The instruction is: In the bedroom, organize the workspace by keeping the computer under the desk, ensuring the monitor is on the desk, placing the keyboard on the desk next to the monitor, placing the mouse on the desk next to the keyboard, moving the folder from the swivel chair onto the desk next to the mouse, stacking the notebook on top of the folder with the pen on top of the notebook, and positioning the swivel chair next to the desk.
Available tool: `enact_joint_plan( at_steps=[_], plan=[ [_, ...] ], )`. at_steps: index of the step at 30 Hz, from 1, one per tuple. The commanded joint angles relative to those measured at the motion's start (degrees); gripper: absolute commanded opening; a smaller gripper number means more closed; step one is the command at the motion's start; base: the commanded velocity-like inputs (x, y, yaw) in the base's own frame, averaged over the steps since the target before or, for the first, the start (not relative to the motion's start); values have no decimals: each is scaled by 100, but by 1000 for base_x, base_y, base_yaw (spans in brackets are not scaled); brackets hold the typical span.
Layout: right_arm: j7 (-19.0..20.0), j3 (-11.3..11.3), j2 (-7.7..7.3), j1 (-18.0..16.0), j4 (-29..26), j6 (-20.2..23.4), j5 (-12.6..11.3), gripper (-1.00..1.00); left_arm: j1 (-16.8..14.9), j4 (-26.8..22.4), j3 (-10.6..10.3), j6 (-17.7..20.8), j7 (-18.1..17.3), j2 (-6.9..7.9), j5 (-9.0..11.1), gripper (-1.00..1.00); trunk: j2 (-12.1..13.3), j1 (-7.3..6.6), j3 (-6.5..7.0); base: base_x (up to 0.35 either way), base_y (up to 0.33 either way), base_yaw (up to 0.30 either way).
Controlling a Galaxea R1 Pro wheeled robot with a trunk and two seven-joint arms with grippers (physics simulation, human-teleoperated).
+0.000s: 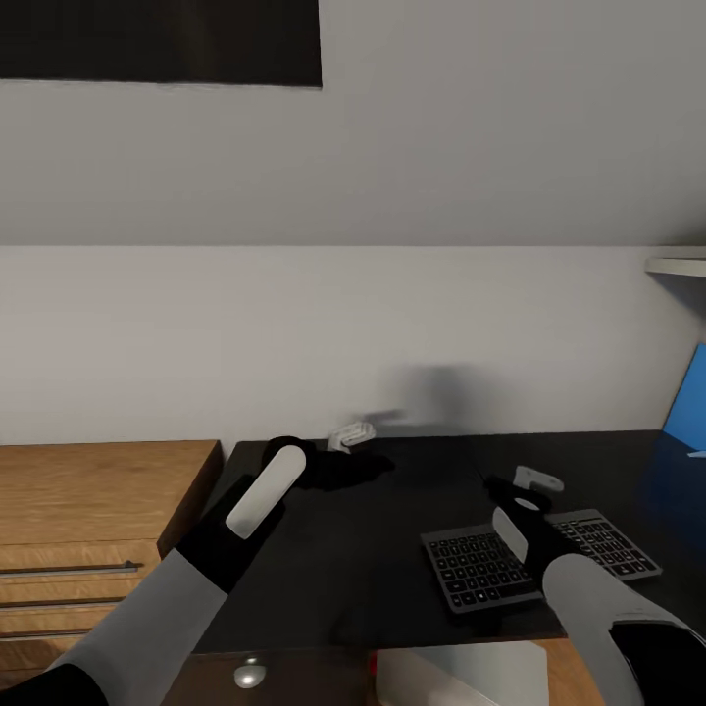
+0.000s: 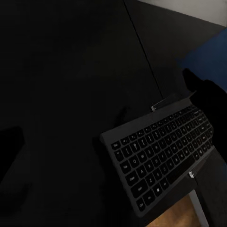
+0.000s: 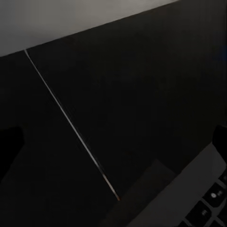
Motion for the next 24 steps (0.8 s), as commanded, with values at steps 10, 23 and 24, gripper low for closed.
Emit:
enact_joint_plan(
  at_steps=[10, 23, 24],
  plan=[
    [-20, -579, -229, 0, -47, 2, -65, 100, -6, -29, -69, -7, 51, 0, 51, 100, -4, 0, -7, 0, 0, 0],
    [-21, -1316, -345, 15, -58, 18, -47, 100, -6, -591, -218, -293, 79, -178, 5, 100, -4, 0, -7, 0, 0, 0],
    [-19, -1317, -346, 17, -58, 17, -43, 100, -7, -625, -219, -299, 82, -180, 5, 100, -4, 0, -7, 0, 0, 0]
  ],
)
